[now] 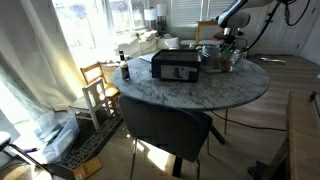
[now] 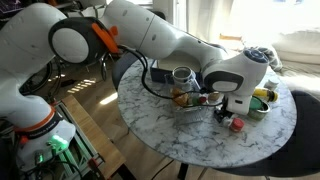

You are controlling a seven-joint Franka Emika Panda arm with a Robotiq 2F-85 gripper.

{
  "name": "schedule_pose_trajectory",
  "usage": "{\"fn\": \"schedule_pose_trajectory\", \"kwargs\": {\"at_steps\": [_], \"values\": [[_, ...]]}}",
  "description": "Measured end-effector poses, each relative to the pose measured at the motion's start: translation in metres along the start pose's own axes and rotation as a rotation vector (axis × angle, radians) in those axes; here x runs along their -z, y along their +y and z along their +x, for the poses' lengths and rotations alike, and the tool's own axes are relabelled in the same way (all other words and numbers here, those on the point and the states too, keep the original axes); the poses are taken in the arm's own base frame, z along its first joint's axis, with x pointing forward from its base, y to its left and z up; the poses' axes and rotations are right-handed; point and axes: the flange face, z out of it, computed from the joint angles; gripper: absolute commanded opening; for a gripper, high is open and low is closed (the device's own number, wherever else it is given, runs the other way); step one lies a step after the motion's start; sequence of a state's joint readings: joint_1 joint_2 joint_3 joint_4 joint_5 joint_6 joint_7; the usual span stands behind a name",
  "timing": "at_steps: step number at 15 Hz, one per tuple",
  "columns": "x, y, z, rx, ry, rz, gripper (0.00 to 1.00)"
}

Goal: Move the small white bottle on the table to the left

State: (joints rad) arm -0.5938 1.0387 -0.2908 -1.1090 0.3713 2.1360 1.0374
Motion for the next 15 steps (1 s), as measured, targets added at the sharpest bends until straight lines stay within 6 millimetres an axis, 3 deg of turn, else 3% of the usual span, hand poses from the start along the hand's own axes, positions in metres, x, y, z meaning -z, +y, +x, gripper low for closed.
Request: {"fn": "schedule_pose_trajectory", "kwargs": {"at_steps": [3, 10, 15], "values": [[-0.002, -0.003, 0.003, 0.002, 0.004, 0.005, 0.08], [0.001, -0.007, 0.005, 0.021, 0.022, 0.009, 0.08], [0.035, -0.009, -0.026, 0.144, 0.128, -0.001, 0.08]]}}
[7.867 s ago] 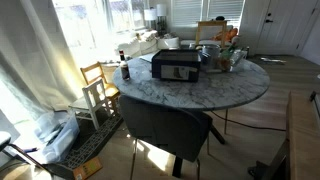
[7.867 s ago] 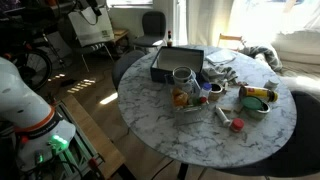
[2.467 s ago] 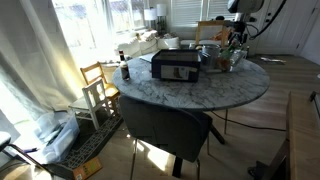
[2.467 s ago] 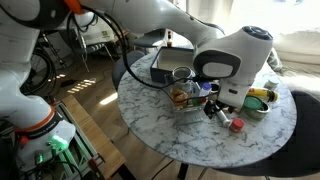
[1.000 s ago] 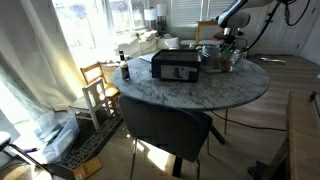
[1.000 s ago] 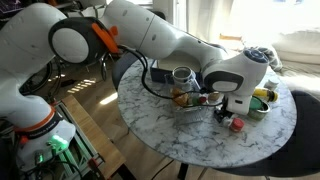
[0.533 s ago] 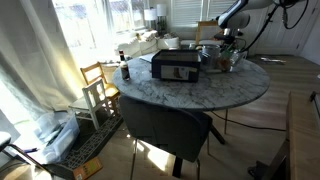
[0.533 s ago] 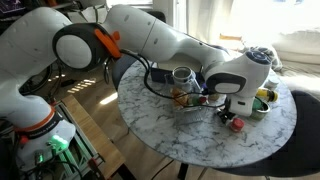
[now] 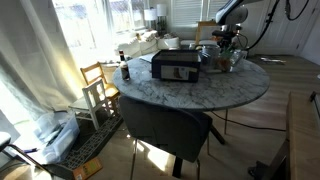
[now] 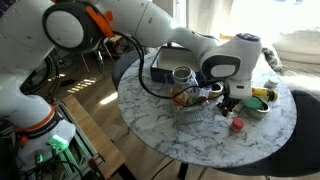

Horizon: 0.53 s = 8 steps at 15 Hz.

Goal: Move the small white bottle on the table to the left

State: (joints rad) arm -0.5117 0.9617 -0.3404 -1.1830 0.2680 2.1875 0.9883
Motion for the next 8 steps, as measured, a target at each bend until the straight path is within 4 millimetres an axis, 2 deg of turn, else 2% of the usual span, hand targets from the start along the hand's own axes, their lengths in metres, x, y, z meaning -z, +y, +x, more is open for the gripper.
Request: {"fn": "schedule_pose_trajectory", "kwargs": {"at_steps": [5, 8], "values": [[0.049, -0.005, -0.029, 0.117, 0.231, 0.115, 0.08], [0.075, -0.001, -0.047, 0.184, 0.35, 0.209, 0.08]]}}
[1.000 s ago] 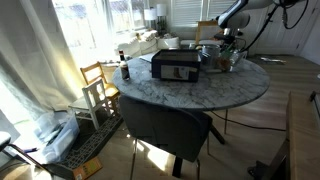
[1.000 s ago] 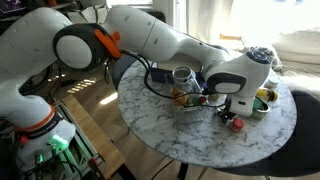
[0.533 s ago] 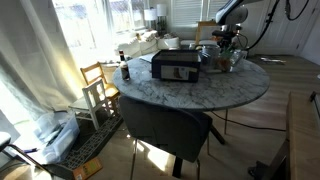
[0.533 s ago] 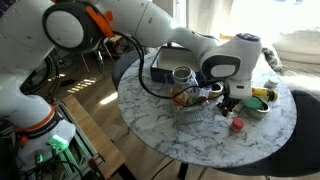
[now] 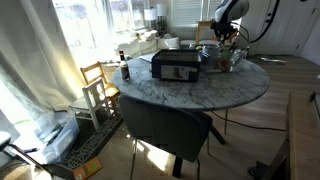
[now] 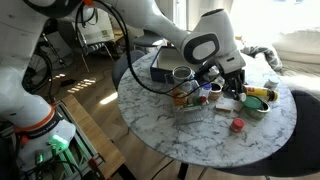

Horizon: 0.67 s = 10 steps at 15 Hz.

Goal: Move the small white bottle on the table to the left

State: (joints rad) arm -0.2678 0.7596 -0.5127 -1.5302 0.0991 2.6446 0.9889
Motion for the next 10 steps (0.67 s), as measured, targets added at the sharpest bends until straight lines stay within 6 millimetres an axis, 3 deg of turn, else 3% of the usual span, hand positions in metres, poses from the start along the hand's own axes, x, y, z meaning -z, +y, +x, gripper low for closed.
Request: {"fn": "schedule_pose_trajectory", "kwargs": {"at_steps": [5, 10], "values": [[0.036, 0.011, -0.041, 0.188, 0.171, 0.085, 0.08], [0.082, 0.039, -0.086, 0.328, 0.345, 0.247, 0.08]]}}
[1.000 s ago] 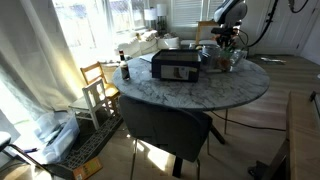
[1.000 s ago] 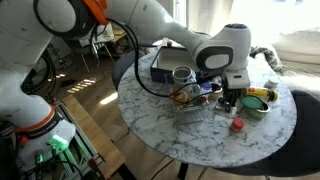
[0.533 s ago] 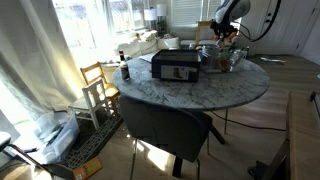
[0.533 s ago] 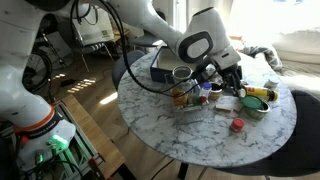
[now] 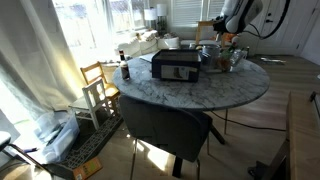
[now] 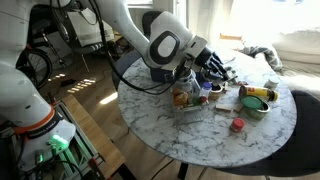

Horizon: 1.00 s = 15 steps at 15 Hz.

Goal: Move the small white bottle on the table to the left

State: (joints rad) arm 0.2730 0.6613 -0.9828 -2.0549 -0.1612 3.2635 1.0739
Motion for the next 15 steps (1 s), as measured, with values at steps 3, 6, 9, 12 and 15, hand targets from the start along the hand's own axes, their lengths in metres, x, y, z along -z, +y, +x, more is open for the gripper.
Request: {"fn": "schedule_pose_trajectory", "kwargs": {"at_steps": [3, 6, 9, 12, 15], "values": [[0.041, 0.008, -0.02, 0.057, 0.073, 0.077, 0.08], [0.083, 0.015, -0.049, 0.111, 0.14, 0.158, 0.08], [0.125, 0.023, -0.09, 0.172, 0.192, 0.221, 0.33], [0.144, 0.03, -0.115, 0.206, 0.198, 0.227, 0.33], [0.144, 0.033, -0.112, 0.207, 0.21, 0.219, 0.08]]}}
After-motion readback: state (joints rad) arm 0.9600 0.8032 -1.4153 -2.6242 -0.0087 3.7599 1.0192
